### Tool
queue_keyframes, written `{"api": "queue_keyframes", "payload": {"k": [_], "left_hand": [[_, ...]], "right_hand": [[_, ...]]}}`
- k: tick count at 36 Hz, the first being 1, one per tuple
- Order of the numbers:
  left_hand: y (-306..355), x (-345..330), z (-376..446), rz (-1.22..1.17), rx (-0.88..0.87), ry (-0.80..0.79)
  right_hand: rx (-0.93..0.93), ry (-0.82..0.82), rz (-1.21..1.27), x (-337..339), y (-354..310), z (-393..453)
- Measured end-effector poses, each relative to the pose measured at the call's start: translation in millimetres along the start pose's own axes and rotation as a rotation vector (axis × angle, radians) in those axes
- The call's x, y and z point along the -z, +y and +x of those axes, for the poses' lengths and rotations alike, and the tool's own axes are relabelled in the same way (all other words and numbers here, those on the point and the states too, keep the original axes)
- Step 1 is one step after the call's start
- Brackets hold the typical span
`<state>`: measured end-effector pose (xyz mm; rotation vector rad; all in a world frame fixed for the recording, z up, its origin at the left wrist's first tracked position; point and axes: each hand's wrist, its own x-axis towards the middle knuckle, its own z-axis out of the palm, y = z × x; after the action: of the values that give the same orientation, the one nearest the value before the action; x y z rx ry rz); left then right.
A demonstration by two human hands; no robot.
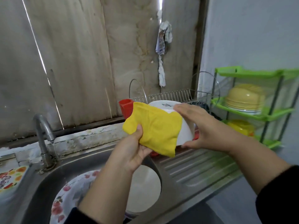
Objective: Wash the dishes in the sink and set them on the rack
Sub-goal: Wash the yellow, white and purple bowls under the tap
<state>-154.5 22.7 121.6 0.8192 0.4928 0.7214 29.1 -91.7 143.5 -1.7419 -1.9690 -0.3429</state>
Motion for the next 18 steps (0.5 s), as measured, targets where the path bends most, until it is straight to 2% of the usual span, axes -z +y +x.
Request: {"api": "queue_keyframes", "payload": {"k": [6, 18], "left_hand": [[9.6, -44.5, 34.8, 0.129, -0.093, -0.05], [22.6, -166.4, 123.8, 0.264, -0.309, -0.059]], "right_hand": [[0.06, 0.194, -0.228, 35.9, 28.8, 3.1], [-0.169, 0.357, -0.695, 97.2, 113.3, 22.9]]}}
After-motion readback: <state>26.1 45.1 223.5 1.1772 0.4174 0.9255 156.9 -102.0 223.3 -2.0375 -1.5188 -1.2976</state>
